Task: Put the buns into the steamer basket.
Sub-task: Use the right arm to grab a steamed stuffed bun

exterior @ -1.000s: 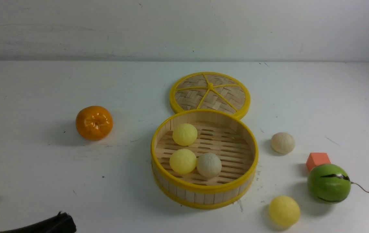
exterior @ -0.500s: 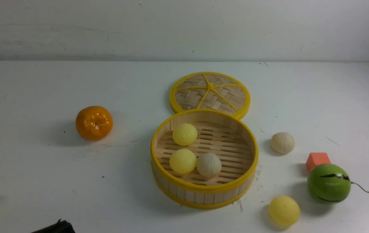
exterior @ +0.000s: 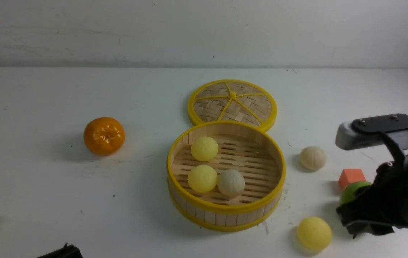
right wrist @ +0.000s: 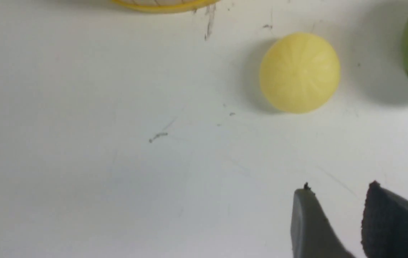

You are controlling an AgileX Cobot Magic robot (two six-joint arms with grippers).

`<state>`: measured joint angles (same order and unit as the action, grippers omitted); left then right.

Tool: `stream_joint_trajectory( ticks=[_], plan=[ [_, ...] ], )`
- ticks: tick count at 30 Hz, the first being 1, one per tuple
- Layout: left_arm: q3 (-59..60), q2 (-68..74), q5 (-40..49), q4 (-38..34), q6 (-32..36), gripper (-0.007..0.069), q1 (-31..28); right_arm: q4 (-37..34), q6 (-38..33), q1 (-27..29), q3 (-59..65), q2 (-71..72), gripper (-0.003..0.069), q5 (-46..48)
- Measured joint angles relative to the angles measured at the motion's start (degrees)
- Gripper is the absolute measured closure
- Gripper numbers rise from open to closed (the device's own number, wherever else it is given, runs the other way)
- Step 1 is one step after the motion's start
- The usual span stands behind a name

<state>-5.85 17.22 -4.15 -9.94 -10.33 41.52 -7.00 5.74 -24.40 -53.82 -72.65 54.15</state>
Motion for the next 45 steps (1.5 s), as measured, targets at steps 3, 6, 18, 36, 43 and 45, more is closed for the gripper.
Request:
stream_joint_trajectory(
  ticks=[3,6,18,36,43,45],
  plan=[
    [0.1,0.0,0.1,0.0,0.0,0.0638,0.0,0.3,1.5,-0.6,-0.5,-5.6,0.04,-3.8],
    [0.1,0.0,0.1,0.0,0.0,0.0638,0.0,0.9,1.8,-0.6,-2.2,-11.3,0.0382,-5.2],
    [0.1,0.0,0.1,0.0,0.0,0.0636,0.0,0.8,2.0,-0.7,-5.2,-21.3,0.0376,-7.2],
    [0.1,0.0,0.1,0.0,0.0,0.0635,0.0,4.8,4.2,-0.7,-5.4,-25.9,0.0379,-11.1],
    [0.1,0.0,0.1,0.0,0.0,0.0633,0.0,5.1,4.2,-0.7,-5.4,-26.0,0.0469,-11.1],
    [0.1,0.0,0.1,-0.1,0.0,0.063,0.0,5.7,4.2,-0.7,-5.4,-26.0,0.0531,-11.1]
  ],
)
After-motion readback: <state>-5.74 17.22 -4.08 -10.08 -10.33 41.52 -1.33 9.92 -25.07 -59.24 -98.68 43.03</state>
